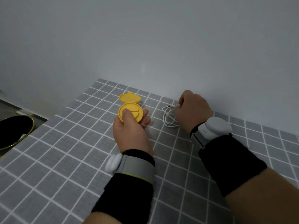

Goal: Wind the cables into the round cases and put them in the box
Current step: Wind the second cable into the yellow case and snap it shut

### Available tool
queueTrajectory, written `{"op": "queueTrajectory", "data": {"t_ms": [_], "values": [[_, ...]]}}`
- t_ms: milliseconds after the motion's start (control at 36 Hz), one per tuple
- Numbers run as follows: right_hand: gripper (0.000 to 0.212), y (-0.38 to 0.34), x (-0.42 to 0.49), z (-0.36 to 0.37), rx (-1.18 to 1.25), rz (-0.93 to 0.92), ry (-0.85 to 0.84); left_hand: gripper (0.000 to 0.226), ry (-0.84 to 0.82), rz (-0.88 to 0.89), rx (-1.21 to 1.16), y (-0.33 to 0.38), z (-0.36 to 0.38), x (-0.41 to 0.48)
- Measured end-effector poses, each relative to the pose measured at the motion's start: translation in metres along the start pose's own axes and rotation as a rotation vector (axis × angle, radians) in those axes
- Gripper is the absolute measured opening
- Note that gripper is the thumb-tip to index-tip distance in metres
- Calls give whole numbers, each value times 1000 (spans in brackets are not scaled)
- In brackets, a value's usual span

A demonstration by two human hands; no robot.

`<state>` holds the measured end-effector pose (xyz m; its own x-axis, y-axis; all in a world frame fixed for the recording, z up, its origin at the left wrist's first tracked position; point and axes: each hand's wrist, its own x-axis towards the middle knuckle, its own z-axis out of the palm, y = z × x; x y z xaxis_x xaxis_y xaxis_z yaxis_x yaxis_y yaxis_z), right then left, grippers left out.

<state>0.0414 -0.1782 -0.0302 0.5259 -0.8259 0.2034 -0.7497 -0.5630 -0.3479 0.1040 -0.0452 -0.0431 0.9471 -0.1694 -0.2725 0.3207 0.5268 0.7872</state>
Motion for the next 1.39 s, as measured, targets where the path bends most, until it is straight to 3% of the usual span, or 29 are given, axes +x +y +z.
{"op": "queueTrajectory", "data": {"t_ms": [111,222,444,611,722,833,1028,1139,1250,1333,1389], "values": [[19,-4,-3,-1,-115,3,-236,19,-7,-10,7,1,0,0],[25,-3,2,2,-88,62,-232,19,-26,-16,15,0,0,-1],[36,-11,11,-4,-159,62,-440,17,-46,-29,23,-2,1,0],[36,-13,6,-9,-243,34,-395,17,-64,-23,24,-3,0,1],[30,-18,1,-10,-165,35,-430,18,-71,-20,31,-4,-1,0],[32,-11,-7,-5,-103,-43,-277,20,-78,-15,35,-4,-1,1],[14,-7,-22,-10,339,-190,-15,35,-95,-21,3,-2,-1,-1],[10,-6,-23,-15,738,-112,-66,35,-120,-14,-12,-1,-1,-4],[18,-4,-26,-15,960,-105,-98,30,-127,-12,-2,-1,0,-4],[19,-3,-26,-14,909,-83,-87,26,-136,-32,7,-1,2,-5],[6,-2,-25,-15,687,-106,-47,23,-158,-46,8,-1,2,-6]]}}
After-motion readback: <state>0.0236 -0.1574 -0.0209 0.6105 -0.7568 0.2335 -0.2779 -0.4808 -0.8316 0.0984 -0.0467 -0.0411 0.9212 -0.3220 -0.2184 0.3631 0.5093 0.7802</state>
